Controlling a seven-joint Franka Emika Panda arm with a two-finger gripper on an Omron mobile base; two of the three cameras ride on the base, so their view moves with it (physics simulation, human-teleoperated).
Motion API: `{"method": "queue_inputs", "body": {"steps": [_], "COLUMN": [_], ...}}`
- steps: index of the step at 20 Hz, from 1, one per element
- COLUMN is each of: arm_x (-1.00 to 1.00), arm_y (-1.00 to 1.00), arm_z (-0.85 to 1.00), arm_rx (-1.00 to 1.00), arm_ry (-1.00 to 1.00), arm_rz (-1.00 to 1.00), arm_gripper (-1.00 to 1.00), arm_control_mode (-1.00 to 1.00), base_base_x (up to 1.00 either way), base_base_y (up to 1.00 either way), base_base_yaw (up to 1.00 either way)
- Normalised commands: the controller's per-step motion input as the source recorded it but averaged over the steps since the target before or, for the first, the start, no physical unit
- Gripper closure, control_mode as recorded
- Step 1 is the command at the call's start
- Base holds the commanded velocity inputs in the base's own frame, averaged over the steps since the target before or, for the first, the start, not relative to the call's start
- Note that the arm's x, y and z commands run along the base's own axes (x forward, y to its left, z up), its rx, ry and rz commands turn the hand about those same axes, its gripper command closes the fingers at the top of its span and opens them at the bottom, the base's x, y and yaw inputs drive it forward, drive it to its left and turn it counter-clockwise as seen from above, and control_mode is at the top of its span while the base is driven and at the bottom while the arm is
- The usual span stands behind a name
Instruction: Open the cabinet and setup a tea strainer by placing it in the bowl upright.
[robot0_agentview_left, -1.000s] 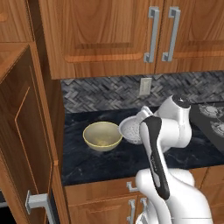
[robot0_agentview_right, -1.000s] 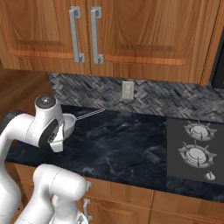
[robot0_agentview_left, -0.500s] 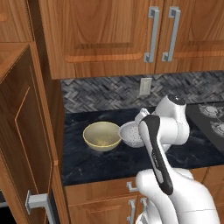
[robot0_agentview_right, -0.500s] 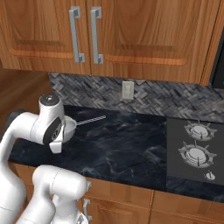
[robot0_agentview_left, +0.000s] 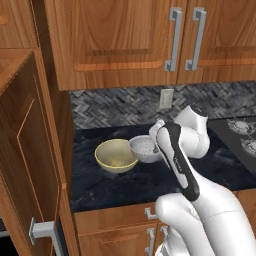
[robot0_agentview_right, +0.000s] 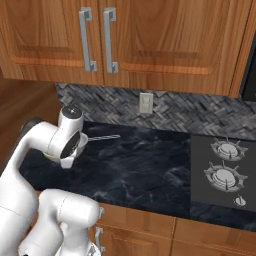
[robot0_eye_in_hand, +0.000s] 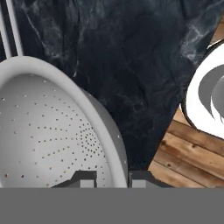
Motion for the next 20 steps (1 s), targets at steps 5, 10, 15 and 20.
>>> {"method": "queue_inputs", "body": {"steps": [5,10,15,20], "arm_x": [0.47,0.59,0.8,0.51], "arm_y": [0.63,0.62,0.42,0.02], "arm_z": [-0.34,-0.22,-0.14,0.0], "arm_rx": [0.05,0.03,0.01,0.0], "arm_ry": [0.0,0.0,0.0,0.1], "arm_rz": [-0.05,-0.05,-0.04,0.0], "arm_gripper": [1.0,1.0,1.0,1.0], "arm_control_mode": [-1.0,-1.0,-1.0,-1.0], "base_base_x": [0.0,0.0,0.0,0.0], "base_base_y": [0.0,0.0,0.0,0.0], "base_base_yaw": [0.0,0.0,0.0,0.0]}}
